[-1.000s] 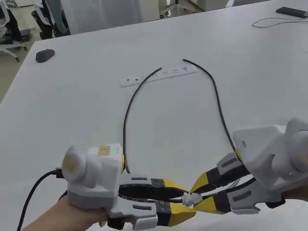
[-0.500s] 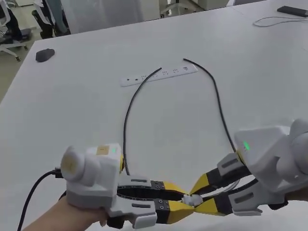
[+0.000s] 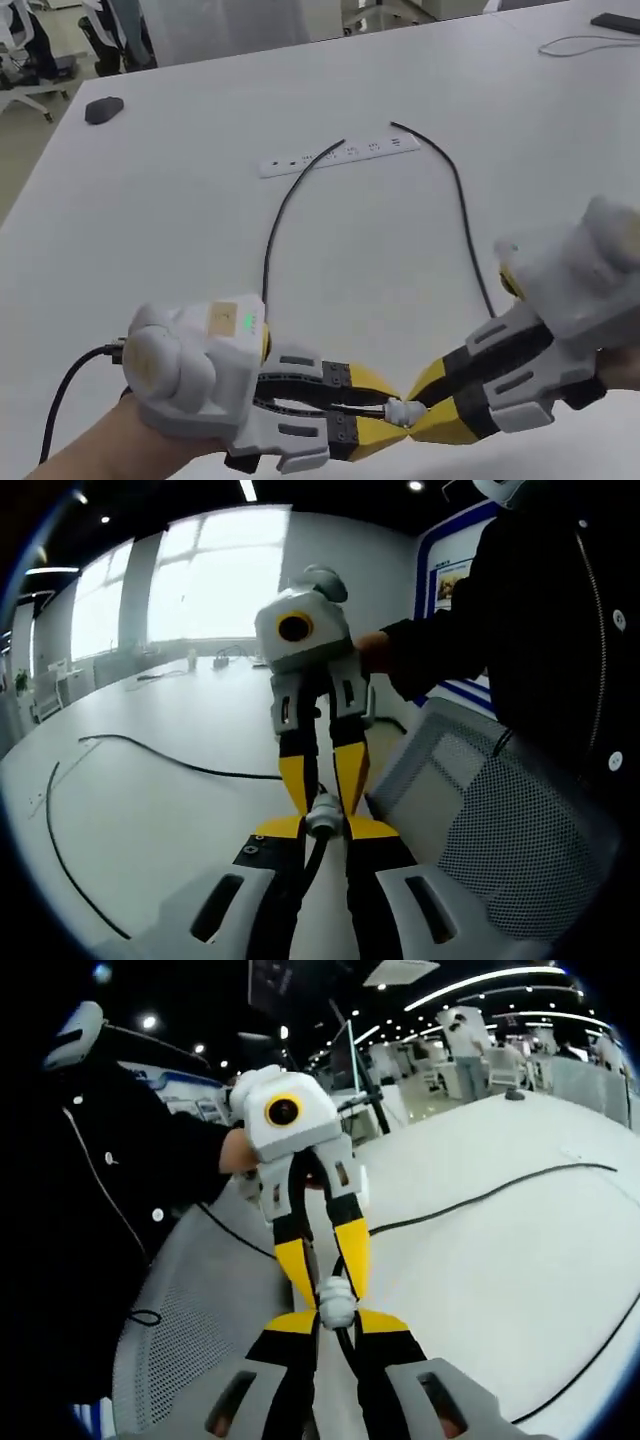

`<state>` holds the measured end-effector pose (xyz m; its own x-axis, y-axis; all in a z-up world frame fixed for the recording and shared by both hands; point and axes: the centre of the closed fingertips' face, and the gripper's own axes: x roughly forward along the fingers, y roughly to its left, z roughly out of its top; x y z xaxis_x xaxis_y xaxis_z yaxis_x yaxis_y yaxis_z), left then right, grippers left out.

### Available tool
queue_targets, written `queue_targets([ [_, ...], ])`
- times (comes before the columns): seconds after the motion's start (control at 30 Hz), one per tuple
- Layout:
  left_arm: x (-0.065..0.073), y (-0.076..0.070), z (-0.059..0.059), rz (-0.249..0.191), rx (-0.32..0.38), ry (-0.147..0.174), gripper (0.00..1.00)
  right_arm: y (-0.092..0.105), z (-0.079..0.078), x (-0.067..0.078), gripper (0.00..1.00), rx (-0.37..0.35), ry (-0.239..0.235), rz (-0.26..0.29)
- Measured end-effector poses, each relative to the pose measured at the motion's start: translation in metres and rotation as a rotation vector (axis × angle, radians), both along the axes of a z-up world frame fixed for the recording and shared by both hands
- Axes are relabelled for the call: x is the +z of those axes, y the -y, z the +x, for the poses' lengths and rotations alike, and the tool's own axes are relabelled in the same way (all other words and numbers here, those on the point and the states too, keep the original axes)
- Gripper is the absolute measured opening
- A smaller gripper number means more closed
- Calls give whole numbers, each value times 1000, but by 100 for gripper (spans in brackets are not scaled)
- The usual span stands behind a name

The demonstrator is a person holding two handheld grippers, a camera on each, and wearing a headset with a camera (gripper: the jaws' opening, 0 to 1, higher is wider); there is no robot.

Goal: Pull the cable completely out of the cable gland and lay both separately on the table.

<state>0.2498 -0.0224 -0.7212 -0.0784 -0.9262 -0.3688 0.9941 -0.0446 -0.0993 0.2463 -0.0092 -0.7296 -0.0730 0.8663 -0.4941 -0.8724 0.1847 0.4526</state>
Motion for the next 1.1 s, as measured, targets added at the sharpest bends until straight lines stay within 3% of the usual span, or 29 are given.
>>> queue_targets([
  [0.03, 0, 0, 0, -2, -2, 9, 15, 1, 0, 1, 9, -12, -35, 14],
  [0.17, 5, 1, 2, -12, -11, 41, 15, 1, 2, 4, 9, -27, -69, 61],
  [0.2, 5, 0, 3, -9, -18, 61, 15, 0, 0, 7, 9, -40, -122, 77],
  [0.27, 5, 0, 3, -8, -23, 70, 15, 1, 4, 9, 9, -52, -133, 103],
  [0.3, 5, 0, 4, -7, -22, 76, 15, 0, 5, 11, 9, -70, -162, 119],
  [0.4, 8, 0, 4, -12, -23, 85, 15, 0, 5, 12, 8, -72, -168, 121],
  [0.47, 8, 0, 5, -16, -19, 78, 15, -1, 4, 14, 8, -63, -143, 119],
  [0.57, 10, -1, 8, -29, -1, 37, 15, -2, 6, 18, 7, -36, -52, 119],
  [0.6, 12, -1, 9, -38, 11, 6, 15, -2, 7, 20, 7, -24, -13, 119],
  [0.7, 15, -1, 10, -55, 22, -55, 15, -1, 6, 24, 7, 33, 130, 110],
  [0.8, 14, 0, 11, -55, 32, -89, 15, -1, 4, 24, 7, 97, 298, 51],
  [0.87, 14, 0, 11, -51, 38, -109, 15, 0, 4, 22, 7, 98, 335, 27],
  [0.9, 13, 0, 11, -46, 53, -149, 15, -1, 5, 22, 7, 104, 359, 25],
  [0.97, 11, 0, 13, -39, 73, -179, 15, 0, 6, 20, 7, 106, 402, 6],
  [1.0, 9, 0, 13, -26, 100, -231, 15, 0, 6, 19, 7, 110, 422, -2],
  [1.03, 9, 1, 14, -21, 111, -253, 15, 1, 7, 17, 7, 117, 448, -18],
  [1.1, 8, 1, 17, -23, 115, -250, 15, 2, 10, 16, 7, 126, 505, -44],
])
